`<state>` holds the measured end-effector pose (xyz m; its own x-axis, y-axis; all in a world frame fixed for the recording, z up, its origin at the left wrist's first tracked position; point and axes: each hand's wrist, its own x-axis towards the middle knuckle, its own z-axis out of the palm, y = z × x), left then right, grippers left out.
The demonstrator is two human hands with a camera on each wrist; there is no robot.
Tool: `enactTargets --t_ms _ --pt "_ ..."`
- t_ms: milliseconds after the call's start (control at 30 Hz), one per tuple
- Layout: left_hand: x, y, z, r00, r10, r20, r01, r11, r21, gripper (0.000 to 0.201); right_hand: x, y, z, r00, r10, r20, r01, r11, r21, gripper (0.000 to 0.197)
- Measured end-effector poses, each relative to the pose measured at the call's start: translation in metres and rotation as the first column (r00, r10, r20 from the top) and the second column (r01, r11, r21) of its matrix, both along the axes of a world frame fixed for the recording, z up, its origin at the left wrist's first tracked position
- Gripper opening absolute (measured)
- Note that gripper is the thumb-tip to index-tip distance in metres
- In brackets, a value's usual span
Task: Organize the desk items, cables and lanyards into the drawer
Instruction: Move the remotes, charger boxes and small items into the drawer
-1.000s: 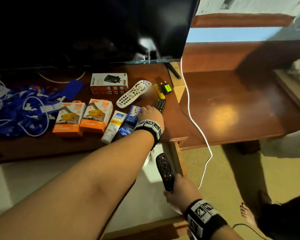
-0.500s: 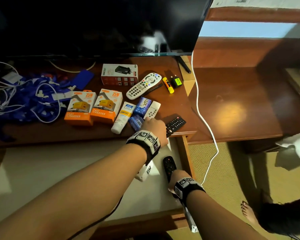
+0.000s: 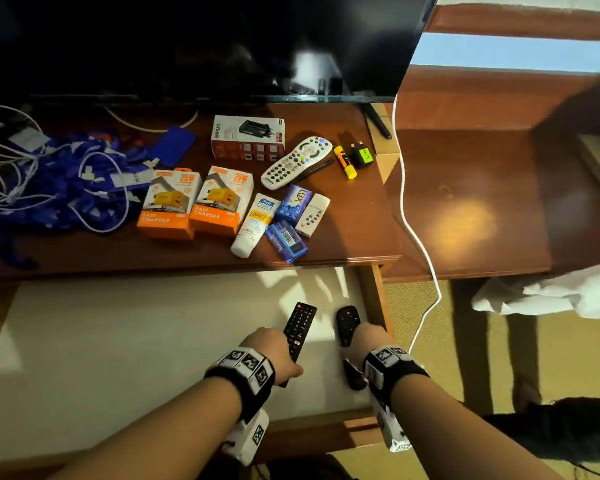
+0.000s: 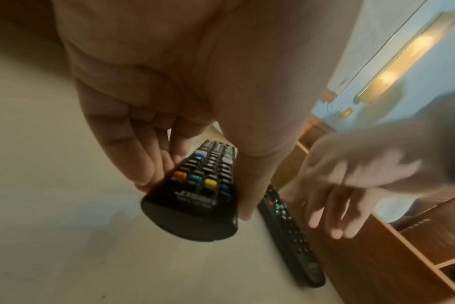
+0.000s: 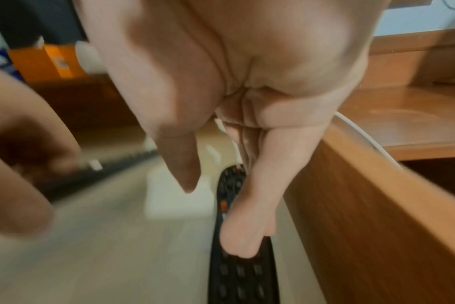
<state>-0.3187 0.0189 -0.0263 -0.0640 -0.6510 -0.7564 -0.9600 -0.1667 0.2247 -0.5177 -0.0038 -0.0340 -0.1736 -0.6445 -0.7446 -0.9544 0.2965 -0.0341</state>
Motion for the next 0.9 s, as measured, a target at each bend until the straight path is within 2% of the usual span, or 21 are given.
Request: enactTargets --t_ms 167,267,367,533,633,767,900 --pt "-0.032 -0.020 -0.024 0.998 -0.069 -0.010 0.070 0.996 0.061 0.041 -0.004 -0.030 0.059 0.999 0.024 0.048 -0.011 0.966 -0.258 0.035" --pt "-0.049 -0.024 -0.029 0.998 -0.063 -0.006 0.063 0.995 0.081 0.038 -0.008 -0.051 0.088 0.977 0.064 0.204 0.017 0.927 -0.374 0.028" --pt "-0.065 -0.022 -0.035 0.998 -0.054 -0.020 0.056 0.994 0.093 0.040 -0.003 -0.074 0.104 0.945 0.082 0.317 0.065 0.902 -0.428 0.021" --pt "-0.076 -0.015 -0.035 0.997 -0.021 -0.073 0.031 0.991 0.129 0.050 0.017 -0.116 0.102 0.942 0.058 0.331 0.083 0.913 -0.399 0.020" --pt "-0.069 -0.015 -0.038 0.989 0.031 -0.146 -0.008 0.987 0.160 0.059 0.028 -0.139 0.092 0.938 -0.004 0.348 0.133 0.928 -0.348 0.039" --pt "-0.046 -0.020 -0.031 0.958 0.128 -0.257 -0.099 0.988 0.122 0.047 0.038 -0.165 0.083 0.942 -0.002 0.336 0.138 0.914 -0.382 0.072" --pt "-0.034 -0.028 -0.029 0.932 0.181 -0.314 -0.145 0.980 0.136 0.075 0.049 -0.189 0.081 0.938 -0.058 0.343 0.185 0.918 -0.351 0.092"
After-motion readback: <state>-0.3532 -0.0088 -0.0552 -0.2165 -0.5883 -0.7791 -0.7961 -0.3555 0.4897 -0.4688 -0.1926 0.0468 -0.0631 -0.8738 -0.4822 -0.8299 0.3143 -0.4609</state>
